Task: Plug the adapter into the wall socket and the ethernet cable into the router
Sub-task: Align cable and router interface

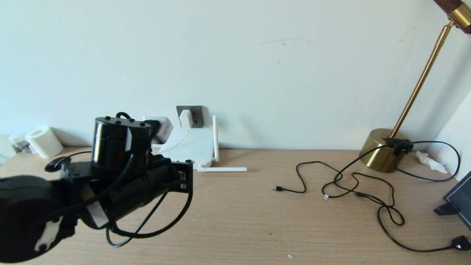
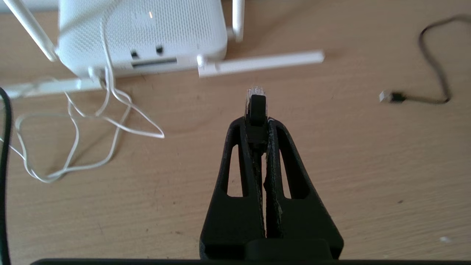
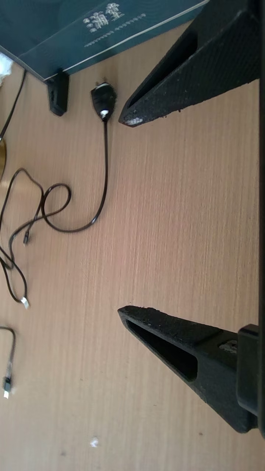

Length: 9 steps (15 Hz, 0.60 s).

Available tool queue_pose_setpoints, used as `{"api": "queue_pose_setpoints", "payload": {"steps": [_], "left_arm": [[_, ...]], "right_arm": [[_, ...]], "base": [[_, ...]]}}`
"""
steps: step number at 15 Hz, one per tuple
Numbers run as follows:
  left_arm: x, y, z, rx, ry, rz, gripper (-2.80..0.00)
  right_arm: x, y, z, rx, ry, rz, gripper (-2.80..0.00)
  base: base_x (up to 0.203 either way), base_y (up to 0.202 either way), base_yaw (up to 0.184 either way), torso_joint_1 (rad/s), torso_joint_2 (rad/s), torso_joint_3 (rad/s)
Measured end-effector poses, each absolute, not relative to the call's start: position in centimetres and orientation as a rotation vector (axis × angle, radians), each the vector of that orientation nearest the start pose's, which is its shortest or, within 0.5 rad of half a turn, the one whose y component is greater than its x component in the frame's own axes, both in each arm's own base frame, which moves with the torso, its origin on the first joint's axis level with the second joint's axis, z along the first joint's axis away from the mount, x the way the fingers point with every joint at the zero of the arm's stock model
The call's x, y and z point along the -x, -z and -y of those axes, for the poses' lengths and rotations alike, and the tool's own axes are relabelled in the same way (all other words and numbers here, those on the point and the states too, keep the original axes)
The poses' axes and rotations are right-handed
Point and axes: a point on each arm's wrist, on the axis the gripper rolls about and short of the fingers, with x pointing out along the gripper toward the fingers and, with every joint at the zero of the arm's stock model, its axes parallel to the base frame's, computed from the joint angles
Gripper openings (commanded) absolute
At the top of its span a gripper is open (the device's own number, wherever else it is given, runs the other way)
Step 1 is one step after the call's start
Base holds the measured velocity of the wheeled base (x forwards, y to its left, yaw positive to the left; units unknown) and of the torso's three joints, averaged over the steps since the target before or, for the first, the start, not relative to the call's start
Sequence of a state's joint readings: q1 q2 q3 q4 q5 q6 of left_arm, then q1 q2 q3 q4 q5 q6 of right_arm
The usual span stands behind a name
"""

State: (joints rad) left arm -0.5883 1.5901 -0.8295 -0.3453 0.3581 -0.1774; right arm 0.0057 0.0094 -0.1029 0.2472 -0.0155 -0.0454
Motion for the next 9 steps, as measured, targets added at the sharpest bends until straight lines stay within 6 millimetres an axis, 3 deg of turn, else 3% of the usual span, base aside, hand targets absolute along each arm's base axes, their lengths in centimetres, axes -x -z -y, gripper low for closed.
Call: {"api": "queue_pose_setpoints", "payload": {"steps": [9], "left_arm": [[-26.5, -14.5, 15.7, -0.025, -0.027, -0.402, -2.80]], "right_arm": [[3.2, -7.8, 0.1, 0.033, 0.009, -0.146, 0.00]], "base": [[0.000, 0.000, 0.000, 0.000, 0.00, 0.000]]}}
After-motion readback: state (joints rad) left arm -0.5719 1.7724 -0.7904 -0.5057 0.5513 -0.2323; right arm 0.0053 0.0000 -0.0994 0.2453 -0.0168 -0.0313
